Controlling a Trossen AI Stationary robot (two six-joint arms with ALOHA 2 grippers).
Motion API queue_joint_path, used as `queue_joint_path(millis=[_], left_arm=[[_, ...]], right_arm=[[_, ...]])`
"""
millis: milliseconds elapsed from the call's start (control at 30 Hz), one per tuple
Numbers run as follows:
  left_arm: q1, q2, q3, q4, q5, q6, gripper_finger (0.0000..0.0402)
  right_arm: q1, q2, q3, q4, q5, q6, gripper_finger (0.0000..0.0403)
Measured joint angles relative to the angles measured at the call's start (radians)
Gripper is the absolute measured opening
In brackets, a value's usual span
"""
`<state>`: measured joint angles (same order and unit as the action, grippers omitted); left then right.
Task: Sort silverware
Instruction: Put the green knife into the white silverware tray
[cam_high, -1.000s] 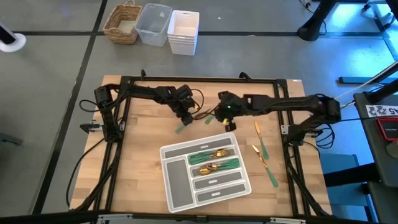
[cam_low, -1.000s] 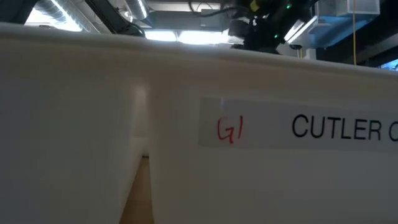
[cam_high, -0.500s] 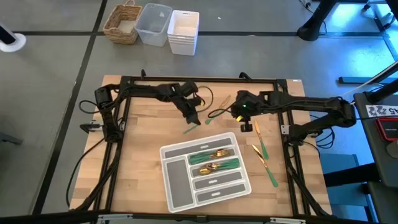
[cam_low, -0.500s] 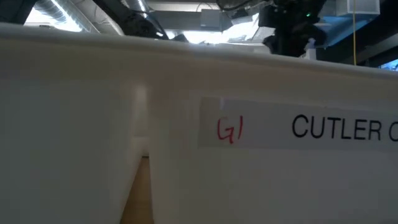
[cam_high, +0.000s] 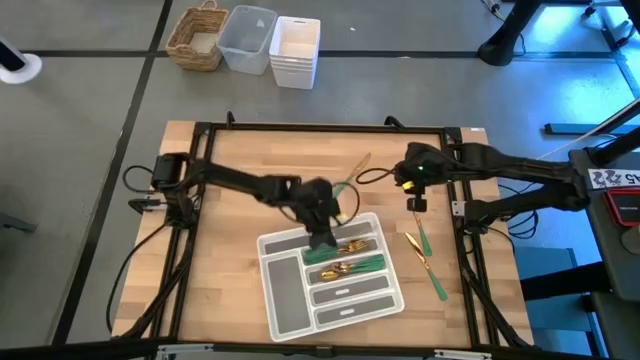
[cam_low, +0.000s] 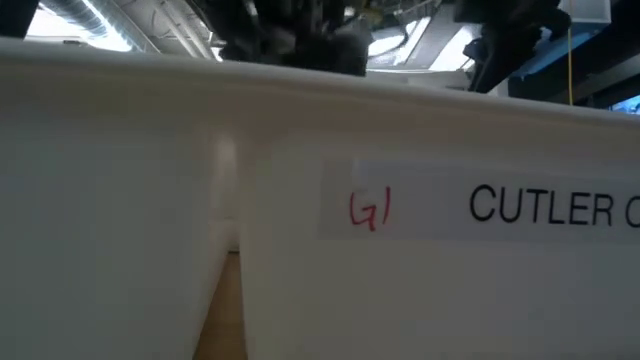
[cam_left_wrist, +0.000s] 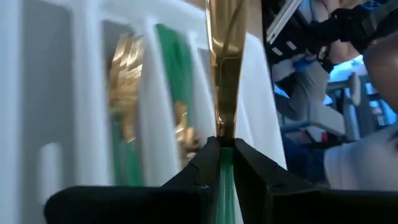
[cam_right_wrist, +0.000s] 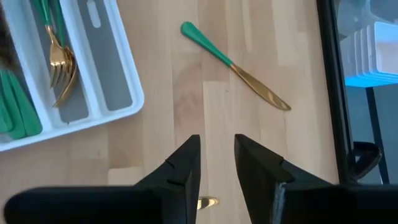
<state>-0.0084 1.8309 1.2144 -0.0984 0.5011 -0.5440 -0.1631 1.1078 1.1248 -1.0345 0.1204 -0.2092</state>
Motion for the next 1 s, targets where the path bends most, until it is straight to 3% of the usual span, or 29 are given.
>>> queue_joint_path(millis=[300,433,867,1000], left_arm=[[-0.204,0.0,0.0,0.137,-0.346,-0.109,0.0029],[-0.262,0.015,0.0,0.184,-0.444,-0.136,0.0029],[-0.314,0.145,-0.001,0.244,-0.462,-0.213,0.0029],[-0.32,0.151,-0.001,0.225,-0.46,-0.164,0.0029]], right_arm=[[0.0,-0.032,0.0,-0.015,0.0,0.002,0.0099],[-0.001,-0.033,0.0,-0.014,0.0,0.003,0.0099],[-0.001,-0.032,0.0,-0.014,-0.001,0.034,0.0099],[-0.001,-0.032,0.0,-0.014,-0.002,0.033,0.0099]])
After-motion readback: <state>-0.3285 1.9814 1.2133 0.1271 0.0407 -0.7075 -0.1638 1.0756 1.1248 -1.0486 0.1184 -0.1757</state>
